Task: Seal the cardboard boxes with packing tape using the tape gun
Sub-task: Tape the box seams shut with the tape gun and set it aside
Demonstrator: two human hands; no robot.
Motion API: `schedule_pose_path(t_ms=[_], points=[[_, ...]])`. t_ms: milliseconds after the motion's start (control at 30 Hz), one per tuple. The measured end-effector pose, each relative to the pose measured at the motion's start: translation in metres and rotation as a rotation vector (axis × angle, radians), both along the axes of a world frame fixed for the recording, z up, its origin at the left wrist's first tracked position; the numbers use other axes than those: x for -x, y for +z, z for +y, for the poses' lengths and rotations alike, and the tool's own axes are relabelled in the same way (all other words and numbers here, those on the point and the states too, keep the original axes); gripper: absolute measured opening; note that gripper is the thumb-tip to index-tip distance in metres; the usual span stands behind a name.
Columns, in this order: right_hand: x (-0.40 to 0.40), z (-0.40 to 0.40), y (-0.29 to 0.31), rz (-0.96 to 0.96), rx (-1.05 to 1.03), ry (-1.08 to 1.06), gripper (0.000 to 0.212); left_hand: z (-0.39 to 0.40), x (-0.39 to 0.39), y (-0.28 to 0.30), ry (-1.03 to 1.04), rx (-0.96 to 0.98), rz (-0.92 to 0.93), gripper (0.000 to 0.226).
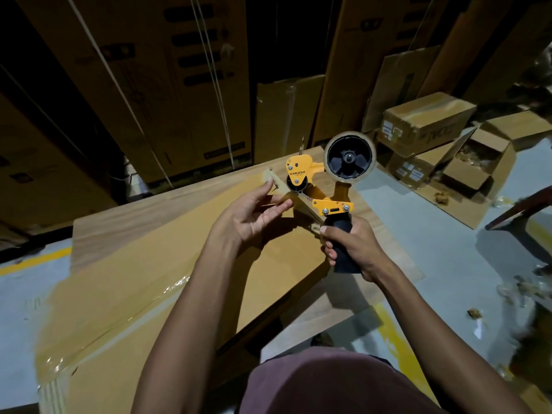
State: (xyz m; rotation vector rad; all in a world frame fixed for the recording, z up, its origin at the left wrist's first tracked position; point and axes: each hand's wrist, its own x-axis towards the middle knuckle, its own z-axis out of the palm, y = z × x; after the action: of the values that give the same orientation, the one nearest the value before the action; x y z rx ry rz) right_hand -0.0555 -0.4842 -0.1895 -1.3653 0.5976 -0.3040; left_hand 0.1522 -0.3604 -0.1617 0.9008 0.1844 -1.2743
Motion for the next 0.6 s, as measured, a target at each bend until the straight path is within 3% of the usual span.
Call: schedule_pose_path(t_ms=[100,367,500,600], points=[[-0.008,-0.008,0.001,0.016,0.042,0.004,0.016,-0.012,-0.009,0.003,-0.033,-0.116,-0.079,0.009],[-0.033,-0.038,0.012,0.104,0.206,0.018,0.017,-0.035,-0.057,0.010,-0.290,-0.277,-0.255,0.012],[-0.052,-0.046,0.012,0.173,0.293,-0.016,0.014,-0.051,-0.089,0.024,-0.477,-0.387,-0.524,0.009],[-0.069,-0.046,0.009,0.228,0.439,-0.107,0.015,-0.068,-0.110,0.029,-0.406,-0.418,-0.833,0.036]])
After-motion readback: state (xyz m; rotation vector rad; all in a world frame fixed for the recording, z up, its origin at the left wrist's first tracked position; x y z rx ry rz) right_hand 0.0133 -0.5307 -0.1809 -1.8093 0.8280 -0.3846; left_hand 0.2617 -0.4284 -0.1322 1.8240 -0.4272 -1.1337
